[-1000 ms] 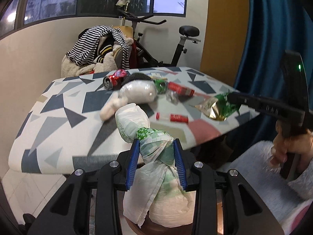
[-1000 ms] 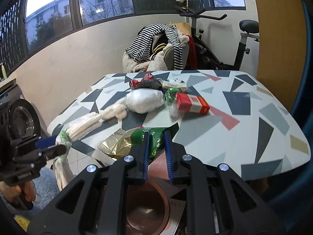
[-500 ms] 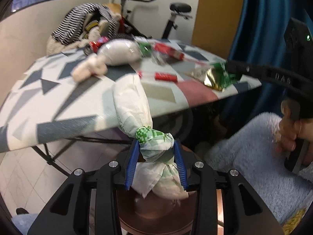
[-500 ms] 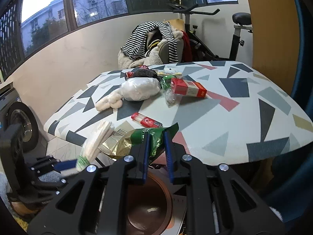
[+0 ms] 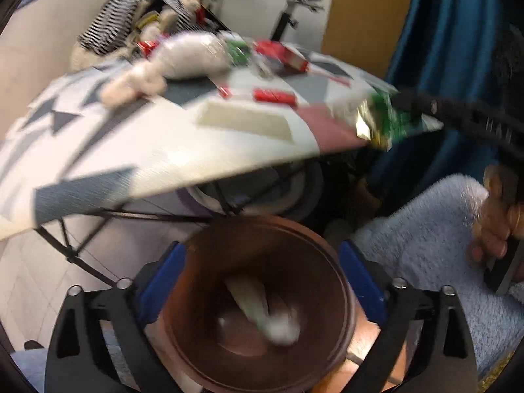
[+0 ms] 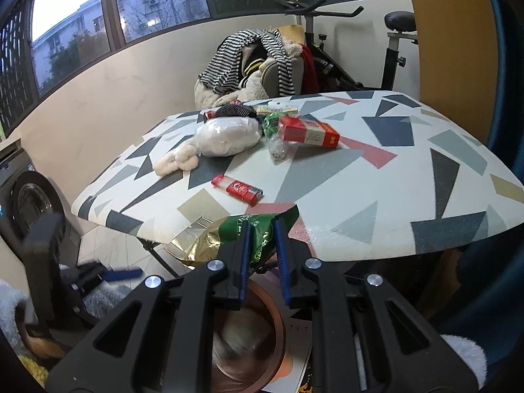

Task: Collect trash
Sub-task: 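Carry the snack wrapper with the right gripper over the bin and release, then move the right gripper back over the table toward the red lighter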

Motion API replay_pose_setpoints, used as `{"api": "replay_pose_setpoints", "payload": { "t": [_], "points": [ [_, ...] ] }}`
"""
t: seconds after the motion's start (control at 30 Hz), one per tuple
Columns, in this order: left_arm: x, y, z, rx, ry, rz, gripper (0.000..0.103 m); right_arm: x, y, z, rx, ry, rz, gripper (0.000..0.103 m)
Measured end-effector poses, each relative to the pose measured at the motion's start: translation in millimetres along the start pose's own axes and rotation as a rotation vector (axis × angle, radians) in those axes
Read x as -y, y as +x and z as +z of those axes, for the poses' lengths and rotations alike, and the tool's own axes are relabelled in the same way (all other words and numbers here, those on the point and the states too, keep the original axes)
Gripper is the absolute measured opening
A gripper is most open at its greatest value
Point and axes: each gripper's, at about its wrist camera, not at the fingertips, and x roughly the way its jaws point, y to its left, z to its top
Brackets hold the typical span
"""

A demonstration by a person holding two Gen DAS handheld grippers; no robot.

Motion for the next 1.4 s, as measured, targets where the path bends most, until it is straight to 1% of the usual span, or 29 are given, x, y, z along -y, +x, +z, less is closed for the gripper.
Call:
{"api": "replay_pose_setpoints", "payload": {
  "t": [0.07, 0.13, 0.2, 0.23, 0.3, 0.4, 0.43, 0.5, 0.53, 0.57, 0.7, 0.83, 0.93, 1.07, 1.13, 1.17, 1.27, 1.3, 1.4],
  "points": [
    [-7, -14, 3, 0.035, -0.016, 0.04, 0.097, -4, 5, -3, -0.022, -0.012, 0.009, 0.019],
    [-16, -27, 7, 0.082, -0.045, 0.089, 0.097, -10, 11, -5, -0.046, -0.035, 0.022, 0.019],
    [-25, -41, 9, 0.129, -0.076, 0.128, 0.097, -21, 20, -9, -0.082, -0.08, 0.044, 0.019],
    [-29, -48, 11, 0.152, -0.09, 0.157, 0.097, -24, 22, -11, -0.092, -0.092, 0.05, 0.019],
    [-37, -62, 12, 0.2, -0.108, 0.218, 0.097, -39, 32, -17, -0.14, -0.149, 0.075, 0.019],
    [-47, -76, 12, 0.236, -0.132, 0.262, 0.097, -54, 44, -26, -0.191, -0.207, 0.094, 0.019],
    [-50, -78, 11, 0.24, -0.136, 0.269, 0.097, -59, 49, -30, -0.208, -0.221, 0.103, 0.019],
    [-53, -82, 10, 0.243, -0.146, 0.287, 0.097, -69, 65, -40, -0.268, -0.227, 0.134, 0.019],
    [-54, -82, 9, 0.243, -0.147, 0.288, 0.097, -72, 70, -44, -0.284, -0.229, 0.139, 0.019],
    [-55, -84, 7, 0.243, -0.146, 0.288, 0.097, -78, 79, -51, -0.322, -0.237, 0.143, 0.019],
    [-61, -86, 4, 0.244, -0.153, 0.295, 0.097, -90, 99, -64, -0.395, -0.243, 0.162, 0.019],
    [-68, -84, 2, 0.242, -0.178, 0.304, 0.097, -96, 109, -71, -0.435, -0.237, 0.158, 0.019],
    [-73, -87, 1, 0.255, -0.198, 0.322, 0.097, -97, 113, -73, -0.439, -0.229, 0.151, 0.02],
    [-77, -88, 1, 0.264, -0.212, 0.319, 0.097, -97, 117, -73, -0.443, -0.228, 0.137, 0.024],
    [-77, -88, 2, 0.276, -0.214, 0.3, 0.097, -96, 117, -73, -0.445, -0.231, 0.129, 0.041],
    [-77, -89, 2, 0.287, -0.214, 0.289, 0.097, -97, 117, -73, -0.446, -0.233, 0.117, 0.063],
    [-75, -90, 2, 0.305, -0.202, 0.277, 0.097, -98, 111, -70, -0.409, -0.248, 0.086, 0.091],
    [-74, -89, 3, 0.311, -0.194, 0.283, 0.097, -97, 109, -68, -0.393, -0.248, 0.077, 0.097],
    [-73, -86, 3, 0.305, -0.189, 0.276, 0.097, -93, 103, -63, -0.373, -0.239, 0.053, 0.097]
  ]
}}
